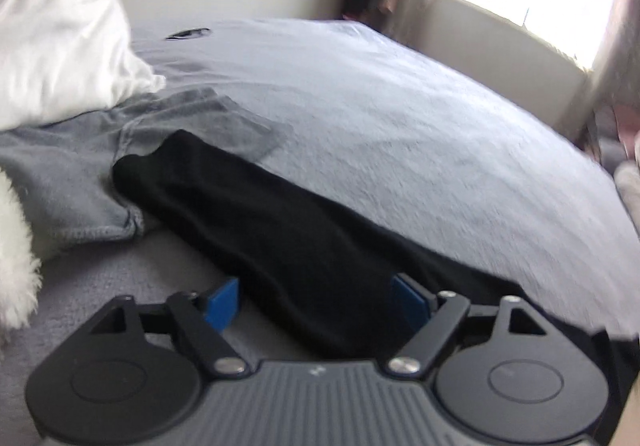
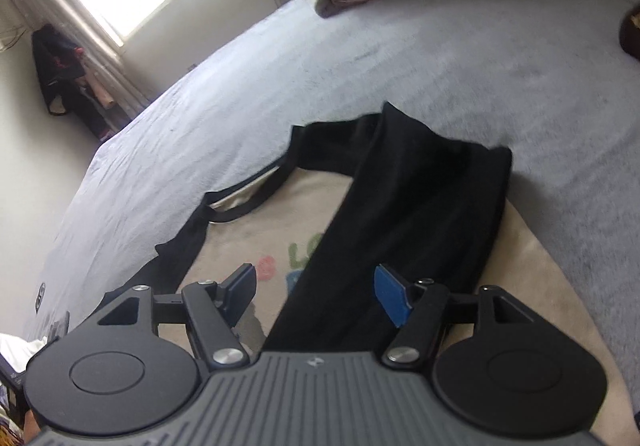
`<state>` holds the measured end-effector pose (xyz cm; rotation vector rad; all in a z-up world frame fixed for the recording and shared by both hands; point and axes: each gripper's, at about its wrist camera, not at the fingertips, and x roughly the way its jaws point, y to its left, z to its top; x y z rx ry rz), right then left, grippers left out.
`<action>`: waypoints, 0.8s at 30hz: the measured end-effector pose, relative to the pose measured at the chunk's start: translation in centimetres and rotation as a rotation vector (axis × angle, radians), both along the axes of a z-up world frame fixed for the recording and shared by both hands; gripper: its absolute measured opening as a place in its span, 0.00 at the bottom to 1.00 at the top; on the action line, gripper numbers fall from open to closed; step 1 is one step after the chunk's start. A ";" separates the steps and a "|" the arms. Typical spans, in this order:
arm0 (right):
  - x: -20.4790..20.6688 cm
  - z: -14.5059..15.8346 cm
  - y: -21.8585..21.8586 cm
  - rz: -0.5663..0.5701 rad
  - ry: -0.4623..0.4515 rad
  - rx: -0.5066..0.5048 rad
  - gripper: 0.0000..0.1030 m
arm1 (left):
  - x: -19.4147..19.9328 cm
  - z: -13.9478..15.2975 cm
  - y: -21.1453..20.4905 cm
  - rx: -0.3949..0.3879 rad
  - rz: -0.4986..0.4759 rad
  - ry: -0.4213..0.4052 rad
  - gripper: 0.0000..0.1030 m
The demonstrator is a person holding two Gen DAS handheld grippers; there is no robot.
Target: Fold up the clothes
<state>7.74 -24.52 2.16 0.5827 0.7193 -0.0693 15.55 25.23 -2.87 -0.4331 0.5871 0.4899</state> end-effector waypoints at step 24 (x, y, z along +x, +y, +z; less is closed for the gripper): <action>-2.1 0.8 -0.2 0.122 -0.001 0.073 0.66 | -5.9 8.7 -7.9 -0.101 -0.341 -0.491 0.07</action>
